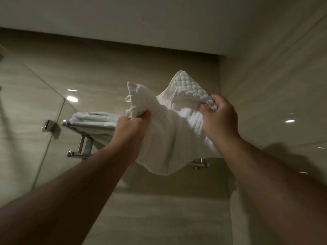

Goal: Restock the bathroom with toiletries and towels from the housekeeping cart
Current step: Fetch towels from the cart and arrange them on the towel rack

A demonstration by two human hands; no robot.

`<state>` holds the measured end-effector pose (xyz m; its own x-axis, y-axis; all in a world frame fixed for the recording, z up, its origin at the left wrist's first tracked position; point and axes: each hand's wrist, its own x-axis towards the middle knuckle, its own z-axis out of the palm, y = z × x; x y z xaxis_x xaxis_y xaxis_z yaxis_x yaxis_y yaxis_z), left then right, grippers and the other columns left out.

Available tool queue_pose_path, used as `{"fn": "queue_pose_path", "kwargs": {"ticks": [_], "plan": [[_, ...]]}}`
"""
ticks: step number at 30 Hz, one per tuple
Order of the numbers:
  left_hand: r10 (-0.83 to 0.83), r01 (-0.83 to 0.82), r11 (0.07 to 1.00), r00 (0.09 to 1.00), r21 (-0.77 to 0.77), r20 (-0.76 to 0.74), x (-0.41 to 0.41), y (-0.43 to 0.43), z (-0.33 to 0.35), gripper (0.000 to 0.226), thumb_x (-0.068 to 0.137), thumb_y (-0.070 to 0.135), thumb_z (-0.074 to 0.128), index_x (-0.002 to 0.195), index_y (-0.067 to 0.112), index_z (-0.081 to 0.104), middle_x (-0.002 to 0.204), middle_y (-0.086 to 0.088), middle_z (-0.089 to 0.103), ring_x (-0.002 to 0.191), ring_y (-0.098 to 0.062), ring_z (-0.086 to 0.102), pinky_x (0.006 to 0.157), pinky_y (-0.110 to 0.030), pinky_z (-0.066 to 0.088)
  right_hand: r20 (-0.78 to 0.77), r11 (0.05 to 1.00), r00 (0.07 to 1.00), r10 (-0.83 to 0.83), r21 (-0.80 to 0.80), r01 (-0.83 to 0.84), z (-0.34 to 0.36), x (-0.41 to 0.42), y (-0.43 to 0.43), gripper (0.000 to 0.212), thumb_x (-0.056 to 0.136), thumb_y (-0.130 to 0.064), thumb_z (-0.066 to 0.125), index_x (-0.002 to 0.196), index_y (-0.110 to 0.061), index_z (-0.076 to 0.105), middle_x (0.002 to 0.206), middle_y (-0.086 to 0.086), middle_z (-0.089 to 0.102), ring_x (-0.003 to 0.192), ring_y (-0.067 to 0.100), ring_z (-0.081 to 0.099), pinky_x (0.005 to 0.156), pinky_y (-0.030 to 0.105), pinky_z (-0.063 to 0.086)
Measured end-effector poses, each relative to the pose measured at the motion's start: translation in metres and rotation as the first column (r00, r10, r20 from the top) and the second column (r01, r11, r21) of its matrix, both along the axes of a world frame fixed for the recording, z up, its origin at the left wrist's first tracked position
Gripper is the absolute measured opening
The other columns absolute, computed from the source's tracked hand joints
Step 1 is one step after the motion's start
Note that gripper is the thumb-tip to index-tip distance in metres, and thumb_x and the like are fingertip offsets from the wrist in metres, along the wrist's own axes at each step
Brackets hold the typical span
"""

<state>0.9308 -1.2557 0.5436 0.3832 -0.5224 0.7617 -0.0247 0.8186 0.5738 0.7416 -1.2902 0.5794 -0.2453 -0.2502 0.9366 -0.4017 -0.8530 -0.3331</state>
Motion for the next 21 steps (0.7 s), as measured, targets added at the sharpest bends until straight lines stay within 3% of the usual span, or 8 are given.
{"fn": "queue_pose_path", "kwargs": {"ticks": [2, 5, 10, 17, 21], "plan": [[0.056, -0.055, 0.998, 0.998, -0.036, 0.026, -0.011, -0.012, 0.022, 0.007, 0.094, 0.034, 0.064, 0.089, 0.03, 0.062, 0.098, 0.001, 0.071, 0.093, -0.022, 0.067, 0.08, -0.041, 0.057, 0.008, 1.0, 1.0, 0.011, -0.021, -0.011, 0.021, -0.008, -0.014, 0.03, 0.099, -0.025, 0.057, 0.129, -0.024, 0.062, 0.112, -0.007, 0.066, 0.098, 0.011, 0.063, 0.072, 0.021, 0.052], [0.091, -0.092, 0.992, 0.996, -0.089, -0.008, -0.02, -0.033, 0.053, 0.01, 0.096, 0.034, 0.063, 0.088, 0.031, 0.057, 0.095, 0.004, 0.067, 0.089, -0.018, 0.064, 0.068, -0.035, 0.053, 0.057, 0.997, 0.996, 0.063, -0.047, -0.06, 0.05, -0.019, -0.036, 0.028, 0.1, -0.027, 0.055, 0.127, -0.024, 0.061, 0.114, -0.006, 0.065, 0.1, 0.013, 0.065, 0.081, 0.031, 0.058], [0.109, -0.119, 0.984, 0.991, -0.134, -0.079, -0.031, -0.074, 0.083, 0.014, 0.097, 0.032, 0.062, 0.108, 0.024, 0.057, 0.095, 0.005, 0.063, 0.084, -0.014, 0.06, 0.06, -0.027, 0.046, 0.166, 0.993, 0.981, 0.105, -0.063, -0.095, 0.077, -0.03, -0.079, 0.028, 0.1, -0.028, 0.056, 0.126, -0.02, 0.062, 0.114, -0.005, 0.065, 0.096, 0.011, 0.06, 0.064, 0.018, 0.044], [0.167, -0.188, 0.971, 0.976, -0.149, -0.141, -0.035, -0.116, 0.108, 0.01, 0.096, 0.031, 0.062, 0.103, 0.023, 0.062, 0.089, 0.005, 0.066, 0.081, -0.012, 0.063, 0.062, -0.025, 0.048, 0.271, 0.991, 0.953, 0.135, -0.019, -0.135, 0.097, -0.033, -0.123, 0.03, 0.101, -0.027, 0.056, 0.129, -0.019, 0.061, 0.12, 0.0, 0.065, 0.095, 0.012, 0.057, 0.074, 0.024, 0.048], [0.197, -0.214, 0.97, 0.97, -0.116, -0.142, -0.031, -0.138, 0.115, 0.016, 0.096, 0.032, 0.062, 0.105, 0.019, 0.064, 0.091, 0.002, 0.068, 0.084, -0.014, 0.065, 0.067, -0.027, 0.052, 0.22, 0.999, 0.975, 0.037, -0.016, -0.034, 0.107, -0.026, -0.136, 0.031, 0.102, -0.027, 0.053, 0.132, -0.023, 0.059, 0.123, -0.001, 0.066, 0.105, 0.016, 0.062, 0.071, 0.021, 0.042]]}}
